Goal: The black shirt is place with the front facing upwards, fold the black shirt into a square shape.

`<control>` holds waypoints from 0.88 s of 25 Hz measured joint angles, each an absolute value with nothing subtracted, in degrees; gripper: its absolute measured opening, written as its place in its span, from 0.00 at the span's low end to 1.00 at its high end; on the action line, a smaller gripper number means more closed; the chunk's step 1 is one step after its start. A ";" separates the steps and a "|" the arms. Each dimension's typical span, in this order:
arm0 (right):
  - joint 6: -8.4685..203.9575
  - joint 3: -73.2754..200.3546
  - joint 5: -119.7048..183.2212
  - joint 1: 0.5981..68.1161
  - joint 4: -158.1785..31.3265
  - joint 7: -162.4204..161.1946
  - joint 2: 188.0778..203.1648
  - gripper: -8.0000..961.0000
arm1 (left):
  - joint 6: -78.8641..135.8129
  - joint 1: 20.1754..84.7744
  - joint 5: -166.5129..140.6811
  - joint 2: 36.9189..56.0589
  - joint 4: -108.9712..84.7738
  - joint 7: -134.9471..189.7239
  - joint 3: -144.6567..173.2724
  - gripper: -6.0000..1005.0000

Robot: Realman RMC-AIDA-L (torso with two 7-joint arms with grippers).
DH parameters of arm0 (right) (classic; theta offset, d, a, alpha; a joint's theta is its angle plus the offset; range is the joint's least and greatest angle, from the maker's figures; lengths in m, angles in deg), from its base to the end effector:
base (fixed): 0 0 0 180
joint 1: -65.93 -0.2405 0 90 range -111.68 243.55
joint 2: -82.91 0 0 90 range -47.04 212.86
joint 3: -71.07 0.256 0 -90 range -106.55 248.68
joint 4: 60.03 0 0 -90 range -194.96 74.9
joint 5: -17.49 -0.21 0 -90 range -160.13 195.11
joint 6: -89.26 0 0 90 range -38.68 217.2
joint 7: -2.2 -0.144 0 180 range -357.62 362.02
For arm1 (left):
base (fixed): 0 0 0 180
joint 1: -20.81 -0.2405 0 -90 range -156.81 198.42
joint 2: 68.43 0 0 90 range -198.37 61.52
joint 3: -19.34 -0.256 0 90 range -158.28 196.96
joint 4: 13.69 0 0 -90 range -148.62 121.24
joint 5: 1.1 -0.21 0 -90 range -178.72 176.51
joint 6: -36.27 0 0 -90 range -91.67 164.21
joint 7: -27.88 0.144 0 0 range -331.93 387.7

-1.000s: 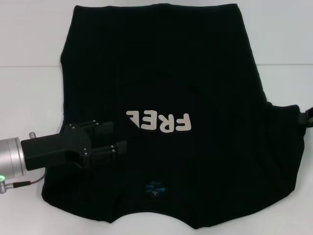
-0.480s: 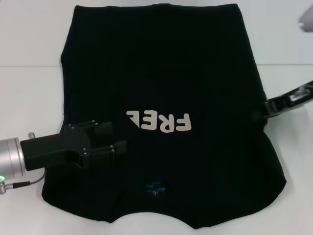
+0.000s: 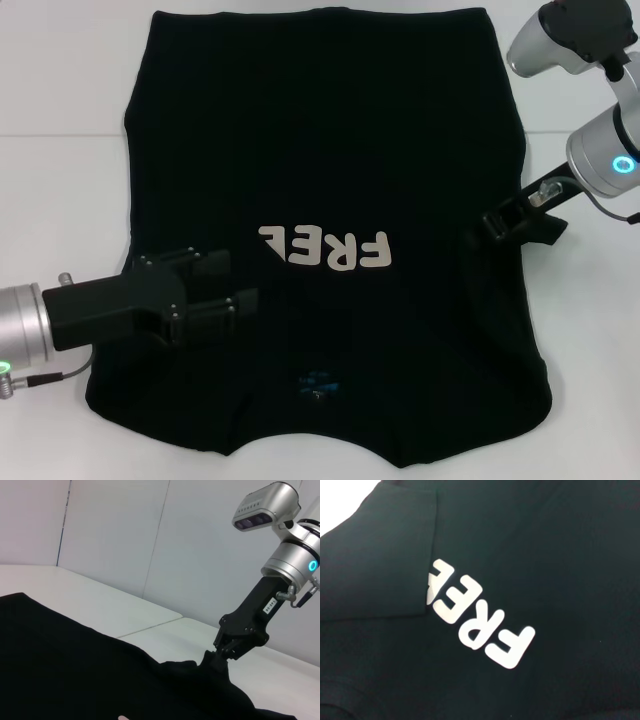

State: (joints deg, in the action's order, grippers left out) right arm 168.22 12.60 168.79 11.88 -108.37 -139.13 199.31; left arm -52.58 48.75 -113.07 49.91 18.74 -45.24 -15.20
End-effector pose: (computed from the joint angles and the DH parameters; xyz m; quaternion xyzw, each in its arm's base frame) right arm 0.1699 0.4328 0.0080 -0.8975 0.3825 -0.1066 0.1921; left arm -0.2834 0.3189 0.0031 -0.9170 -0.2296 -0.2788 0.1695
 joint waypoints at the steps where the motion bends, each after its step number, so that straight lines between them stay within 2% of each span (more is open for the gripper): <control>1: 168.09 12.63 168.76 11.87 -108.37 -139.12 199.35 0.06 | -52.58 48.75 -113.07 49.93 18.74 -45.24 -15.20 0.73; 8: 168.38 13.35 163.12 12.69 -108.27 -136.62 199.44 0.06 | -52.26 48.88 -113.08 49.95 18.74 -45.18 -15.20 0.73; 11: 168.55 14.08 156.53 14.18 -107.88 -133.35 199.31 0.18 | -51.89 49.00 -113.07 49.95 18.74 -45.20 -15.19 0.73; 15: 167.67 18.29 150.26 16.35 -105.41 -131.21 198.35 0.31 | -51.28 49.08 -113.08 50.01 18.74 -45.21 -15.19 0.73; 18: 167.04 23.42 150.04 17.56 -101.85 -132.38 196.49 0.40 | -50.93 49.10 -113.08 50.03 18.55 -45.23 -15.15 0.73; 22: 165.80 25.21 150.21 19.22 -96.83 -138.27 192.14 0.53 | -50.92 49.33 -113.08 49.93 17.88 -45.38 -14.77 0.73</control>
